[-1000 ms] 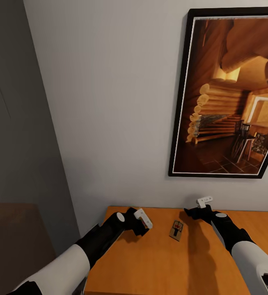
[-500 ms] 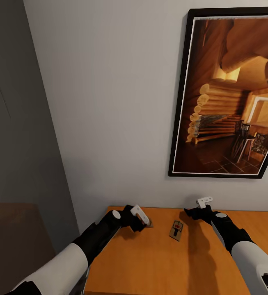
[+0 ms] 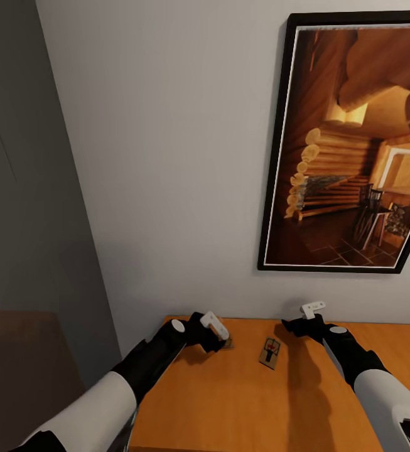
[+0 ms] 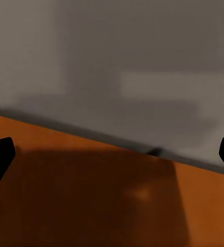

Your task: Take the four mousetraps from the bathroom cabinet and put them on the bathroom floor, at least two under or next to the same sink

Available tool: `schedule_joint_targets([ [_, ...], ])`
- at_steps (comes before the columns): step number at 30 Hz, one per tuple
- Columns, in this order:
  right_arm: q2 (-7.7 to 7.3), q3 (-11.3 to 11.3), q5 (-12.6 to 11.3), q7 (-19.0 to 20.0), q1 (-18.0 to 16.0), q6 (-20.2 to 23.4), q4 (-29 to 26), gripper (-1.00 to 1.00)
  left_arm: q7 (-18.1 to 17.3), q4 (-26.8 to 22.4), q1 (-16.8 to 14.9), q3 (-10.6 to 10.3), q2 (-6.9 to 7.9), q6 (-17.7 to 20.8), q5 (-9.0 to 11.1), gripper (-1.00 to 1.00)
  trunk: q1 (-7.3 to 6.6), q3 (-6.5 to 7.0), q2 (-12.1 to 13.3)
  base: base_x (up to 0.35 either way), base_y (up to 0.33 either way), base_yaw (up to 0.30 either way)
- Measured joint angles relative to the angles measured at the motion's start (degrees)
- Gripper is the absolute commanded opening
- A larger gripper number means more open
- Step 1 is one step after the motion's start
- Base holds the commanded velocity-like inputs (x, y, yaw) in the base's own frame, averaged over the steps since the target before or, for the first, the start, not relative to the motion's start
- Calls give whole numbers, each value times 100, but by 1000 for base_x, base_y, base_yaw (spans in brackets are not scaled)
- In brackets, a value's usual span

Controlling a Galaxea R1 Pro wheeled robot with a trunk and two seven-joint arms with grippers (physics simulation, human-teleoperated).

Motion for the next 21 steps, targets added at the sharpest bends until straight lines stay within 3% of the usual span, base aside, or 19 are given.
schedule_joint_targets([
  [6,9,0,0,-4,0,-12,0,100,-36,15,-46,239,-198,31,-3,100,0,0,0,0,0,0],
  [13,18,0,0,-9,0,-18,5,100,-236,29,-182,333,-205,308,-16,100,0,0,0,0,0,0],
  [21,27,0,1,-14,0,-20,37,100,-807,145,-452,374,-205,558,-24,100,0,0,0,0,0,0],
])
